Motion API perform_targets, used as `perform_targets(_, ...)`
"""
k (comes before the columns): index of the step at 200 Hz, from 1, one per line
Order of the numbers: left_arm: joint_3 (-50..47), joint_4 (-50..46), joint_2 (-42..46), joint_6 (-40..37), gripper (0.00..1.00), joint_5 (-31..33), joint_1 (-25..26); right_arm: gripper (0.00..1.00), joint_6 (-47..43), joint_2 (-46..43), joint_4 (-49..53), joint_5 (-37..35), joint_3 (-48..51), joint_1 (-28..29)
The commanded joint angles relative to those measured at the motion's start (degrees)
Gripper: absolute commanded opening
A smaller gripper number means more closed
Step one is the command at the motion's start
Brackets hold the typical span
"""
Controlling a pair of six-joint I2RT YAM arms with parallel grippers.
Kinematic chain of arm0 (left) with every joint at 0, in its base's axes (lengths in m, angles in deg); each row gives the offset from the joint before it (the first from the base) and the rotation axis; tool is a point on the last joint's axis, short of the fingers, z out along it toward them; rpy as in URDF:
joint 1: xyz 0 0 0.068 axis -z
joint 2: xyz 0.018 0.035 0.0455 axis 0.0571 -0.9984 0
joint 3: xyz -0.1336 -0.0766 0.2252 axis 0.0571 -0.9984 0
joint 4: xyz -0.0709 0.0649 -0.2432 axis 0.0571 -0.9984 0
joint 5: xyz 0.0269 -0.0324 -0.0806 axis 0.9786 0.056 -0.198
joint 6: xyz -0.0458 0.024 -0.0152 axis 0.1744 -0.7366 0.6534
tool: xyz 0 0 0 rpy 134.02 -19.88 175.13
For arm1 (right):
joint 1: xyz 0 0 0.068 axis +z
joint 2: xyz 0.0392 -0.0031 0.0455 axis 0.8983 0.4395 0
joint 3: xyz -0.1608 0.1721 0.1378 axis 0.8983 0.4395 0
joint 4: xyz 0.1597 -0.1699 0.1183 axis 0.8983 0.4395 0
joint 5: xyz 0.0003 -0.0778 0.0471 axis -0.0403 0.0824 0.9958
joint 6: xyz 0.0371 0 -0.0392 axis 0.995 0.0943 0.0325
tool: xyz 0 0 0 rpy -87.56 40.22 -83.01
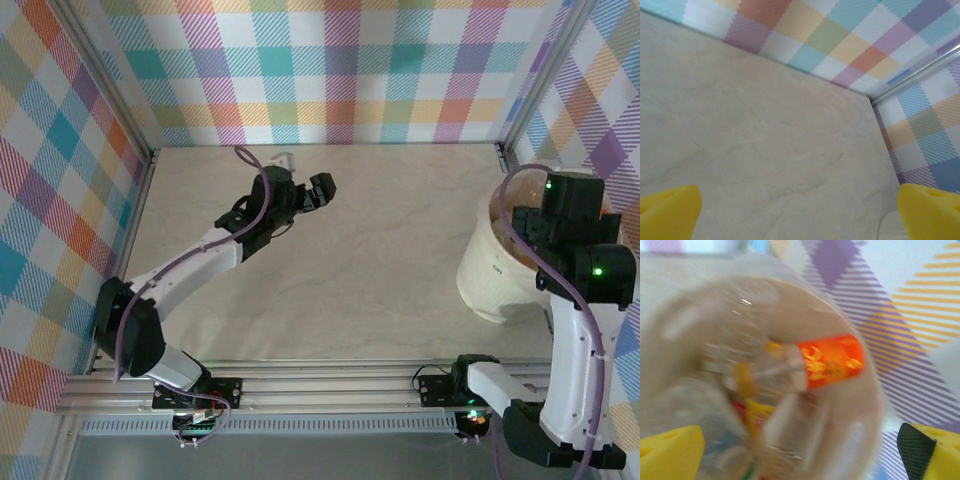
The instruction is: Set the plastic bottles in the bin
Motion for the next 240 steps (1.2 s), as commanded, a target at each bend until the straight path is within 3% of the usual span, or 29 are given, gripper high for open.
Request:
perform_targets(1, -1.9, -3.0, 5.1, -3.7, 1.0, 6.6, -1.0, 1.0, 3.9, -1.7, -10.3, 22.8, 1.6, 0.5)
perform_targets(40, -4.9, -10.9, 12.3, -5.7, 1.0, 18.3, -2.5, 1.0, 10.8, 0.8, -32.7, 60.4, 13.2, 2.4)
perform_targets(61, -7.9, -16.8, 17.2, -5.7, 1.0, 26.9, -3.3, 1.0, 12.4, 2.8, -45.5, 68.7, 20.7, 8.5)
perform_targets(90, -13.2, -21.9, 22.5, -5.2, 1.0, 35.7, -6.2, 1.0, 7.1, 8.4, -47.6, 65.9, 25.0, 15.5)
perform_targets(132, -21.6, -21.5, 23.6, -7.2, 1.0, 43.7, -11.7, 1.0, 11.1, 14.5, -60.6, 48.1, 39.3, 15.7)
perform_targets(151, -25.4, -17.5, 22.1, -8.5, 1.0, 43.3, -14.7, 1.0, 8.7, 18.1, -64.6, 42.9, 43.1, 15.5)
perform_targets(188, -28.3, -9.4, 14.4, -11.2, 1.0, 41.8, -20.3, 1.0, 6.1, 25.1, -68.5, 39.9, 45.2, 13.8)
perform_targets(215, -28.4, -4.1, 7.2, -15.2, 1.0, 35.3, -23.9, 1.0, 4.8, 27.4, -71.2, 37.3, 46.7, 11.8)
perform_targets(240, -31.3, 9.1, 2.7, -21.6, 1.0, 30.1, -25.3, 1.0, 4.7, 29.4, -74.4, 34.1, 48.9, 8.2)
